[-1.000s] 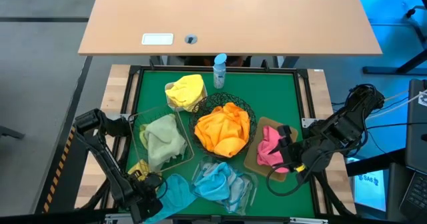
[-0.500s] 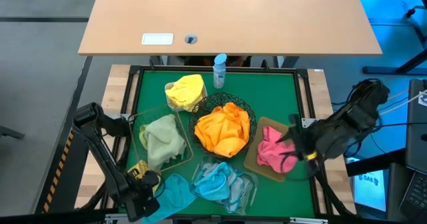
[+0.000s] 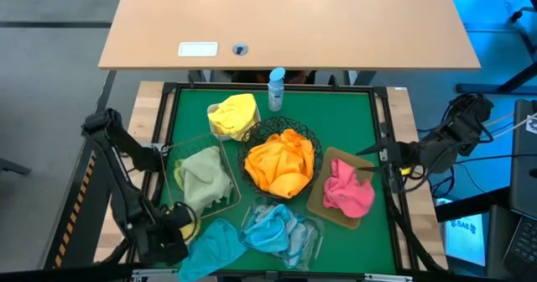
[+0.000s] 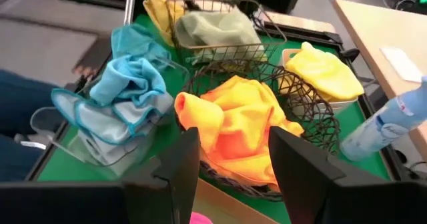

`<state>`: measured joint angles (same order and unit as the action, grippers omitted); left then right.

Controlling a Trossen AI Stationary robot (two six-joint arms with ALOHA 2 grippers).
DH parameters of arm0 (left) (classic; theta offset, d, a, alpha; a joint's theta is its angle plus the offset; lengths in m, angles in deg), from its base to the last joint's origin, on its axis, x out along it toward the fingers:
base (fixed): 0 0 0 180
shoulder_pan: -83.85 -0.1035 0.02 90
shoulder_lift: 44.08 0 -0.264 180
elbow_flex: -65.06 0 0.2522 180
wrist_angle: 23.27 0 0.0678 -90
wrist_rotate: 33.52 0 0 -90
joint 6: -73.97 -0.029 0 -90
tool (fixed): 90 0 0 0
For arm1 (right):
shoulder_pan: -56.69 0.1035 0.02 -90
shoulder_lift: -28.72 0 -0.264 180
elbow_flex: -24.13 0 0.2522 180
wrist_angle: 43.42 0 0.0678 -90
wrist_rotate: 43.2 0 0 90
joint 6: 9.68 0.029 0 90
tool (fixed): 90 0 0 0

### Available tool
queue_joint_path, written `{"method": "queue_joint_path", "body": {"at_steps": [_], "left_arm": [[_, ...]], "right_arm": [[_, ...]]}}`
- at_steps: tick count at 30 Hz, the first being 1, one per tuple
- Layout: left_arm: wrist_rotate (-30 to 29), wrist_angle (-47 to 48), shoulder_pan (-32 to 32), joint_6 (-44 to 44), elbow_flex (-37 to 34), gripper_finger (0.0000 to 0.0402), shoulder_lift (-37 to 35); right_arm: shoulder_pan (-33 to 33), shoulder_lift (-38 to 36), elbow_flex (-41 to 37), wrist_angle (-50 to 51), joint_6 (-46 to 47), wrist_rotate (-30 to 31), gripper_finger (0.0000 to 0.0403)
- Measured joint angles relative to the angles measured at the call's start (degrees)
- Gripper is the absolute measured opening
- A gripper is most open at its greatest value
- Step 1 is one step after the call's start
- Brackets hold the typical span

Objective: Sort microfiber towel by color & place in baskets
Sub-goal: Put the yellow towel into the white bin

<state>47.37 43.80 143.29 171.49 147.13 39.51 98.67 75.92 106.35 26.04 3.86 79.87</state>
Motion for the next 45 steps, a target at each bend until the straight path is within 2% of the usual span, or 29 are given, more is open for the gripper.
{"method": "queue_joint_path", "body": {"at_steps": [4,8,18,22,26,31,37,45], "left_arm": [[-2.4,-0.2,0.0,-3.4,0.3,0.0001,-4.6],[-8.4,-0.3,0.0,-7.5,2.1,0.0001,-9.6],[-35.6,-0.4,-2.2,-25.3,7.2,0.0001,-18.3],[-46.3,-0.4,-5.7,-34.5,10.5,0.0001,-19.6],[-52.8,-0.5,-11.3,-43.3,15.1,0.0001,-19.8],[-54.7,-3.3,-20.5,-55.5,19.8,0.0001,-19.8],[-53.9,-10.4,-33.3,-70.0,20.8,0.0001,-19.8],[-39.2,-12.1,-51.0,-72.7,20.8,0.0001,-18.9]], "right_arm": [[-0.6,-9.0,-11.9,-9.6,-0.2,1.3,0.0179],[-3.1,-17.9,-21.5,-17.7,-0.3,1.4,0.0179],[-9.7,-35.9,-38.8,-28.8,-0.8,-2.2,0.0179],[-11.7,-40.0,-43.4,-33.8,-3.3,-4.8,0.0179],[-13.6,-42.5,-45.5,-35.7,-5.0,-7.1,0.0179],[-16.0,-43.5,-47.0,-36.1,-5.0,-8.8,0.0179],[-17.7,-43.5,-52.1,-39.7,-5.1,-11.5,0.0179],[-18.9,-43.5,-55.1,-39.6,-4.8,-12.2,0.0179]]}}
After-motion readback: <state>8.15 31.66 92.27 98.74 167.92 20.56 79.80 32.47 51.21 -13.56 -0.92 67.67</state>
